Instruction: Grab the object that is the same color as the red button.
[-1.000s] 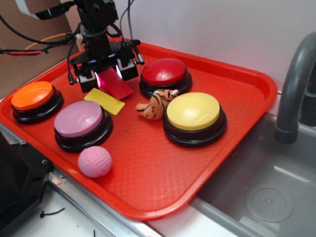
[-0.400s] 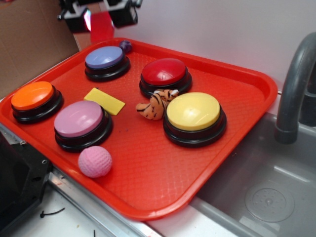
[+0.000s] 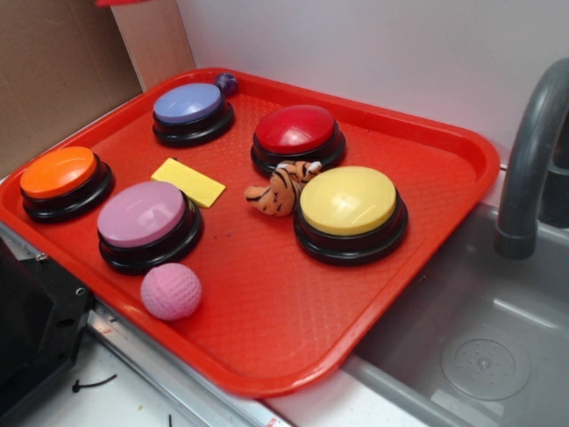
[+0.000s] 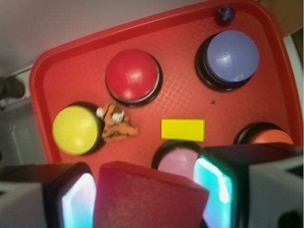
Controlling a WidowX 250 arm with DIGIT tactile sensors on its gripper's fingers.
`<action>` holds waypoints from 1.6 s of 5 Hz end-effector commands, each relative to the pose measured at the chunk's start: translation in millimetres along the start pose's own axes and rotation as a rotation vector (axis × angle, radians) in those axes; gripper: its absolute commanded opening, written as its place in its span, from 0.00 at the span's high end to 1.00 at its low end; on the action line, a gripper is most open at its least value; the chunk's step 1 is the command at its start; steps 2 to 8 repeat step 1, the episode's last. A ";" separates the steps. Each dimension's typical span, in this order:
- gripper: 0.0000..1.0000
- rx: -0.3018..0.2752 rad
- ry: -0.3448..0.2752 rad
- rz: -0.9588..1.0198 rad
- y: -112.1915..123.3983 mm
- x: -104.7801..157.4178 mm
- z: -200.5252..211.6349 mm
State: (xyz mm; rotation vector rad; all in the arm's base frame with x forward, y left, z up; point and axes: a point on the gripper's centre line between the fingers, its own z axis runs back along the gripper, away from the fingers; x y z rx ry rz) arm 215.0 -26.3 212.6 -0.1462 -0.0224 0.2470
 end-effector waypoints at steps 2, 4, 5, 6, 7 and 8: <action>1.00 0.066 -0.046 0.051 20.5 13.3 1.8; 1.00 0.066 -0.046 0.051 20.5 13.3 1.8; 1.00 0.066 -0.046 0.051 20.5 13.3 1.8; 1.00 0.066 -0.046 0.051 20.5 13.3 1.8; 1.00 0.066 -0.046 0.051 20.5 13.3 1.8; 1.00 0.066 -0.046 0.051 20.5 13.3 1.8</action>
